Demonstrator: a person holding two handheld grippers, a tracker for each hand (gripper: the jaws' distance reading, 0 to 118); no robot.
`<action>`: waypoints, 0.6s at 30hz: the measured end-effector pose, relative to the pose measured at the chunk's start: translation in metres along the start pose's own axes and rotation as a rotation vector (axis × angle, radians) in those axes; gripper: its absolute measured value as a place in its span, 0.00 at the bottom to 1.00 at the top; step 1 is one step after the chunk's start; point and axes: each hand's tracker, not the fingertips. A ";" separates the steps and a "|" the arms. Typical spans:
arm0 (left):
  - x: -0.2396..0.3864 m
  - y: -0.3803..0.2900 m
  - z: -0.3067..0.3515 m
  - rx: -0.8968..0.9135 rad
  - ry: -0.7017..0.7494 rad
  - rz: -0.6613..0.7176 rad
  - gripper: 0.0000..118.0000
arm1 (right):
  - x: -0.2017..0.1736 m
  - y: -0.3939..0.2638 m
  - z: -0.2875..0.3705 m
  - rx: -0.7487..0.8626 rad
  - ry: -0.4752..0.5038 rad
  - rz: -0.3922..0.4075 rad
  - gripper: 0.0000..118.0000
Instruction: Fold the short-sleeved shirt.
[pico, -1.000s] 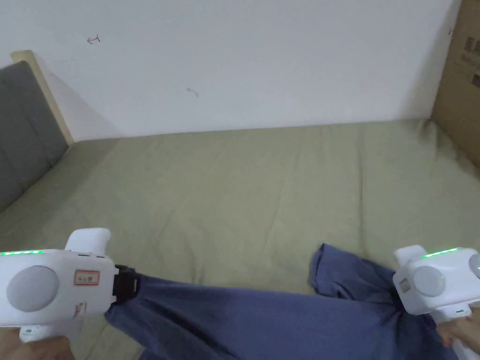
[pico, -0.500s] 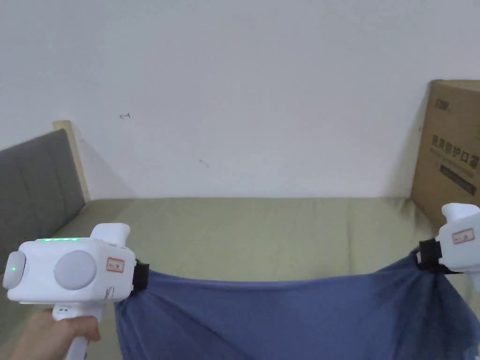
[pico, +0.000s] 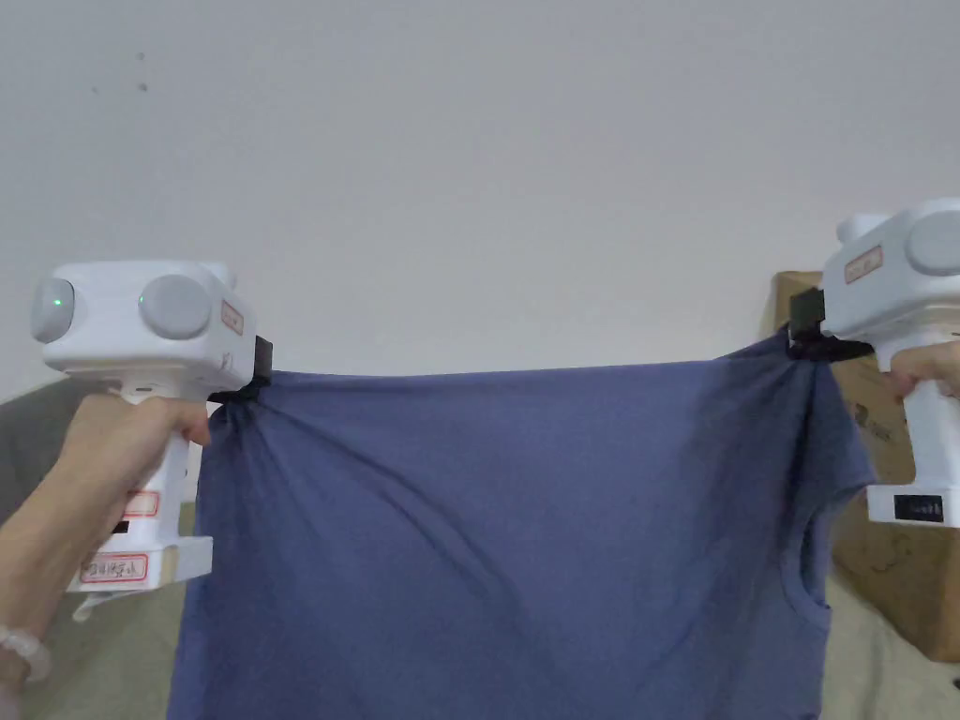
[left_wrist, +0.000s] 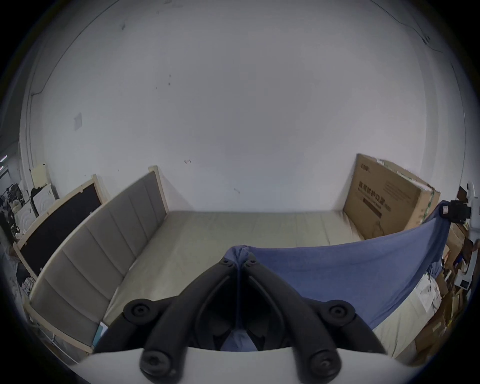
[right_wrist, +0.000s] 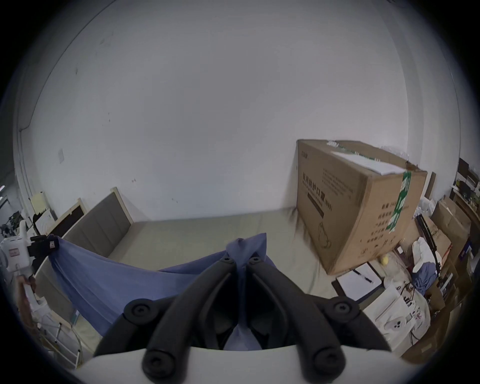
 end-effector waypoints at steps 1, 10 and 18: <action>0.000 0.011 -0.001 0.009 0.002 0.003 0.00 | -0.004 0.011 0.000 0.013 -0.005 0.001 0.02; 0.001 0.112 -0.047 0.080 0.055 0.032 0.00 | -0.016 0.123 -0.042 0.077 0.008 -0.088 0.02; 0.008 0.184 -0.088 0.158 0.073 0.031 0.00 | -0.037 0.175 -0.043 0.165 -0.019 -0.069 0.02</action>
